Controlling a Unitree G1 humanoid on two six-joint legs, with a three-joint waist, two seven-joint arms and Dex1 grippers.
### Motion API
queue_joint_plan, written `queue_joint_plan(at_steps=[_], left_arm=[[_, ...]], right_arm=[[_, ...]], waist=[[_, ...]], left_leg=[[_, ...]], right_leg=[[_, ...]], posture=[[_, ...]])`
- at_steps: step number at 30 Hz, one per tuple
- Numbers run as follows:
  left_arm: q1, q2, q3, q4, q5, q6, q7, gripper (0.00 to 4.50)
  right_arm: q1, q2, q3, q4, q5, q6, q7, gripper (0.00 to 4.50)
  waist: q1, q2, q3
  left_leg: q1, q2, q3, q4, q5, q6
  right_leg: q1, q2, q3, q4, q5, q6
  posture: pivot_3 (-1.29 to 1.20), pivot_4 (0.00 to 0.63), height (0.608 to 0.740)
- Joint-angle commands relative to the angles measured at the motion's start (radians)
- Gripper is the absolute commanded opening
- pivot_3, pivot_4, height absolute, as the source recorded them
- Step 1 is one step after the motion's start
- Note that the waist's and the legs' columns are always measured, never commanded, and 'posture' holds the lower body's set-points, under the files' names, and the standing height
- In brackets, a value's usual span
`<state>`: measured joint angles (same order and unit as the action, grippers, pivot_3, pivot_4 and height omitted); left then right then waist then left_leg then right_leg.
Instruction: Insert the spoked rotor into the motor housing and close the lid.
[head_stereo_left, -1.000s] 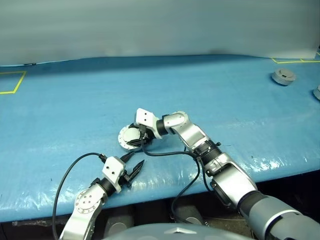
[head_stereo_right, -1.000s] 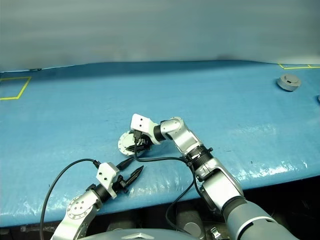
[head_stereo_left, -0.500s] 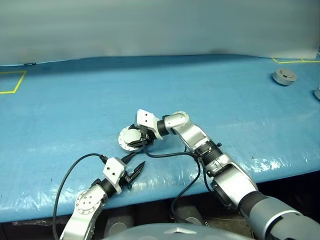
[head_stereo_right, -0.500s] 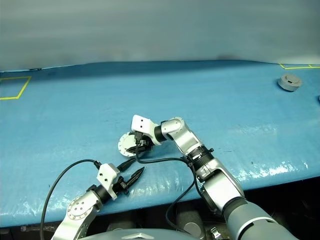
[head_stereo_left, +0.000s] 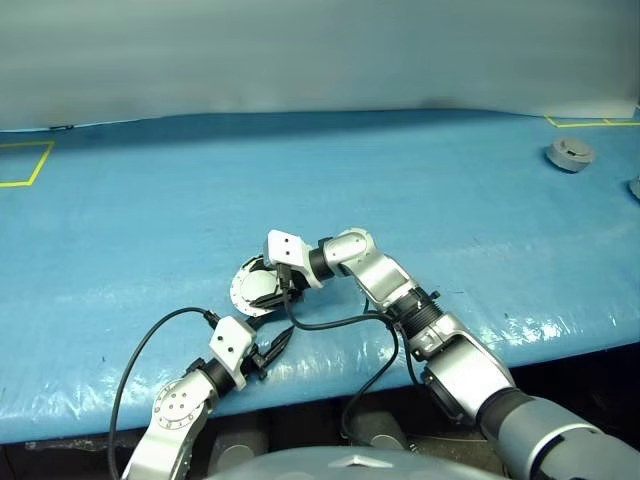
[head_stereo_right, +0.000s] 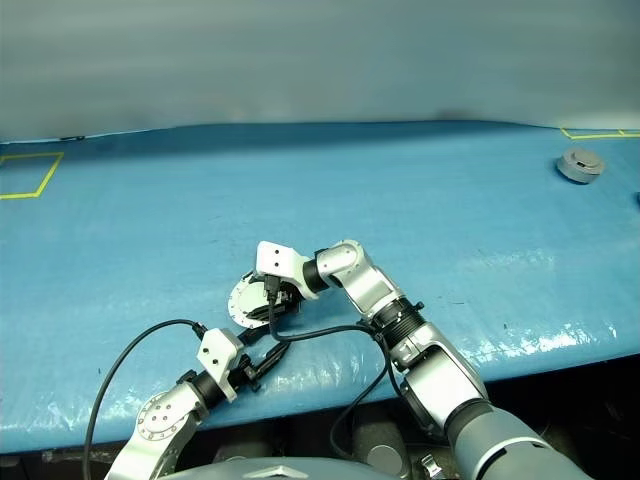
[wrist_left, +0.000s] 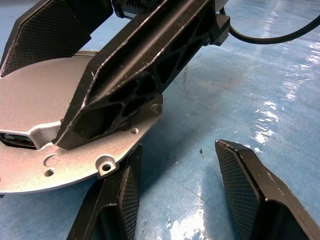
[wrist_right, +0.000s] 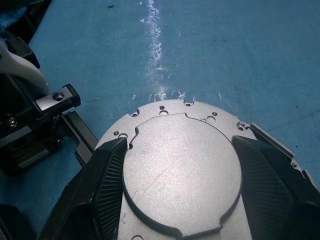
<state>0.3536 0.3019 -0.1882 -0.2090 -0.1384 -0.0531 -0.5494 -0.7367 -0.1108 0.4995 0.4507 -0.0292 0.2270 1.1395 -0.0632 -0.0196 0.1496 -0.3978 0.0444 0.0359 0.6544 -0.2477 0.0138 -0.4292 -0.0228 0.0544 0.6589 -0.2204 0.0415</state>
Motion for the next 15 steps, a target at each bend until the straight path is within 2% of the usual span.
queue_joint_plan(at_steps=[1, 9, 15], left_arm=[[-0.004, 0.003, 0.021, -0.014, -0.010, -0.007, 0.009, 2.54], [-0.003, 0.000, 0.020, -0.015, -0.010, -0.008, 0.012, 2.54], [0.008, -0.001, 0.023, -0.021, -0.010, -0.008, 0.016, 2.54]], right_arm=[[-0.016, -0.011, 0.013, 0.024, -0.016, 0.002, 0.016, 3.03], [-0.091, 0.051, -0.049, 0.129, -0.009, 0.004, -0.106, 3.03], [-0.098, 0.067, -0.064, 0.152, -0.006, 0.011, -0.122, 3.03]], waist=[[0.000, 0.000, 0.000], [-0.001, 0.000, 0.000], [-0.002, 0.000, 0.000]], left_leg=[[0.000, 0.000, 0.000, 0.000, 0.000, 0.000], [0.000, 0.001, 0.000, 0.000, 0.000, 0.000], [0.000, 0.001, 0.000, 0.000, 0.000, 0.000]], right_leg=[[0.000, 0.000, 0.000, 0.000, 0.000, 0.000], [0.000, 0.001, 0.000, 0.001, 0.000, 0.000], [0.000, 0.001, 0.000, 0.001, 0.000, 0.000]], posture=[[0.00, 0.150, 0.740], [0.00, 0.150, 0.740], [0.00, 0.150, 0.740]])
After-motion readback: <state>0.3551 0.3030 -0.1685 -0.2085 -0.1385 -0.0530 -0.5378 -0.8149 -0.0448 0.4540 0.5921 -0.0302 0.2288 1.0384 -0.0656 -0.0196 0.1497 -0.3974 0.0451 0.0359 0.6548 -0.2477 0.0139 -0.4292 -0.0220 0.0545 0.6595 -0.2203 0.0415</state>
